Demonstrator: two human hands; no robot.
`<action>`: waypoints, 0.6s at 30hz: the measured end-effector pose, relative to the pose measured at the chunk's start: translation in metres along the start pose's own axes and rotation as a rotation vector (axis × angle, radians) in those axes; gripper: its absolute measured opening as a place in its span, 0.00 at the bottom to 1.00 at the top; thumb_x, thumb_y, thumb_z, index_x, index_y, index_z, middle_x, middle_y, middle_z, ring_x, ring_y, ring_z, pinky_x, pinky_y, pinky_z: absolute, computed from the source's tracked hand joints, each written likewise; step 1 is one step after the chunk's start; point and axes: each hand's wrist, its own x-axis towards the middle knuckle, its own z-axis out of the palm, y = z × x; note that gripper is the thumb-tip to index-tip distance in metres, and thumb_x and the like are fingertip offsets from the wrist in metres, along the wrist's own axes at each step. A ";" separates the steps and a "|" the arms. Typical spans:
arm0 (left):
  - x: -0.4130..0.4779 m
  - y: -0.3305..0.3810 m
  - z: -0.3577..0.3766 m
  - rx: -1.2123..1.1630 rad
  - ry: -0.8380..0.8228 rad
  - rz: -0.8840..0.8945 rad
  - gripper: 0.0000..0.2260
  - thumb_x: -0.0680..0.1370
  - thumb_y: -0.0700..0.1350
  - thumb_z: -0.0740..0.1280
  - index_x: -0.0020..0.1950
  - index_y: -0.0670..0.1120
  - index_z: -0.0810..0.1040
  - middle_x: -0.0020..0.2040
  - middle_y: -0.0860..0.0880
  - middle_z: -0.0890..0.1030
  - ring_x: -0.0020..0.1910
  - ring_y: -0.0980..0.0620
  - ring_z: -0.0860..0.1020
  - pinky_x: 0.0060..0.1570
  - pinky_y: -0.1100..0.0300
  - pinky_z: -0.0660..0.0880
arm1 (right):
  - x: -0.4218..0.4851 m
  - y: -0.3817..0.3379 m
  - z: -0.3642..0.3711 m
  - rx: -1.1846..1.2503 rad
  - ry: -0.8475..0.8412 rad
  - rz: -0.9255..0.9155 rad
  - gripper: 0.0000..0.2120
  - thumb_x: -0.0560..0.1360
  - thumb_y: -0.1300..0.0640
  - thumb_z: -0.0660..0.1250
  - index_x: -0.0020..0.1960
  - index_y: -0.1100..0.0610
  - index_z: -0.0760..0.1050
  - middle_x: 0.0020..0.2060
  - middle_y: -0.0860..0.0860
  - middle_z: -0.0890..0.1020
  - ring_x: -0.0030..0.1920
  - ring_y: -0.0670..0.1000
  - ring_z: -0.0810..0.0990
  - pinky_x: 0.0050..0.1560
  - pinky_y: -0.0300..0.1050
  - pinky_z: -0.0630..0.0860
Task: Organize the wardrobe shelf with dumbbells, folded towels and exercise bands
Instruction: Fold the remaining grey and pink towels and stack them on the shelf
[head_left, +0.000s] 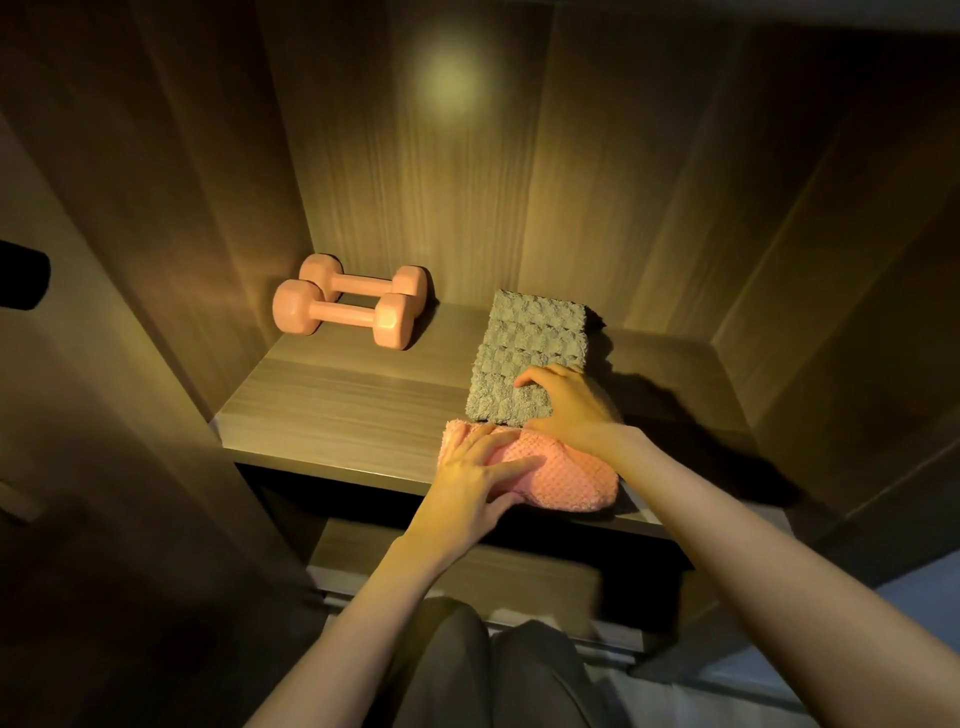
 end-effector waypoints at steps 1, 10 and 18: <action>0.000 -0.001 0.000 -0.002 0.002 0.003 0.19 0.75 0.47 0.71 0.66 0.55 0.76 0.69 0.48 0.72 0.72 0.45 0.64 0.73 0.48 0.53 | 0.001 0.000 0.001 -0.062 0.011 -0.012 0.22 0.71 0.61 0.72 0.61 0.47 0.71 0.62 0.48 0.74 0.60 0.51 0.72 0.59 0.48 0.72; 0.004 -0.003 -0.003 -0.021 -0.021 -0.003 0.18 0.75 0.47 0.70 0.65 0.54 0.77 0.67 0.47 0.74 0.69 0.45 0.67 0.70 0.44 0.59 | 0.002 0.003 0.000 -0.218 0.070 -0.125 0.22 0.72 0.59 0.71 0.62 0.46 0.68 0.43 0.49 0.79 0.37 0.46 0.74 0.41 0.43 0.74; 0.022 -0.006 -0.008 -0.031 -0.065 -0.053 0.18 0.76 0.51 0.69 0.66 0.57 0.75 0.67 0.49 0.73 0.64 0.49 0.69 0.68 0.54 0.60 | 0.002 0.001 -0.035 0.169 0.302 -0.168 0.19 0.70 0.64 0.70 0.60 0.57 0.74 0.51 0.54 0.82 0.52 0.57 0.80 0.58 0.51 0.75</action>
